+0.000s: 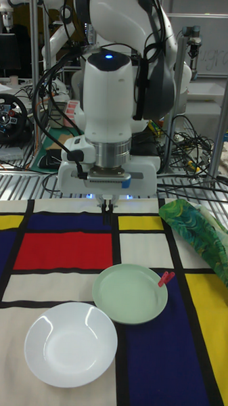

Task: Use a clamp

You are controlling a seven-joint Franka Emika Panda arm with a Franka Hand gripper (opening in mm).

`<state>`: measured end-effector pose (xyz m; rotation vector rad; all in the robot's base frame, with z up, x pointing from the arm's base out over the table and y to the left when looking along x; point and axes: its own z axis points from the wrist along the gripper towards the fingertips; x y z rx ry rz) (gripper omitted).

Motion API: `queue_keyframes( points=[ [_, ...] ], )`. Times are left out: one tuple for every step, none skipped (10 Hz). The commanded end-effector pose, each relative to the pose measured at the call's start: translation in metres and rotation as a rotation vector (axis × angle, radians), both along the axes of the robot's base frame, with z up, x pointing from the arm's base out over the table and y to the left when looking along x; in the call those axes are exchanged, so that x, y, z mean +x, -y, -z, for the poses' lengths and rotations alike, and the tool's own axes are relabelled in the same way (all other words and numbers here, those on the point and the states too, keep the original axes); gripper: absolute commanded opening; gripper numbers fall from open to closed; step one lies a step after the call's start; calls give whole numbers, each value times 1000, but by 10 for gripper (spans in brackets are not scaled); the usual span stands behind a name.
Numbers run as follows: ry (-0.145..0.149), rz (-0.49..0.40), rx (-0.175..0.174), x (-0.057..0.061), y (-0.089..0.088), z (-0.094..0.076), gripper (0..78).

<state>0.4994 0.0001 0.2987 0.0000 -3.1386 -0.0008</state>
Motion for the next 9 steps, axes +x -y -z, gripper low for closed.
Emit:
queue_keyframes(
  points=[
    [-107,68,93,0,0,0,0],
    [-103,48,32,0,0,0,0],
    [-103,49,28,0,0,0,0],
    [-103,52,33,0,0,0,0],
    [-103,65,41,-1,-2,0,0],
    [-103,75,46,-3,-7,-1,0],
    [-102,81,43,-6,-16,-3,0],
    [-102,81,42,-6,-16,-3,0],
    [-95,88,16,-12,-32,-8,0]
  ],
)
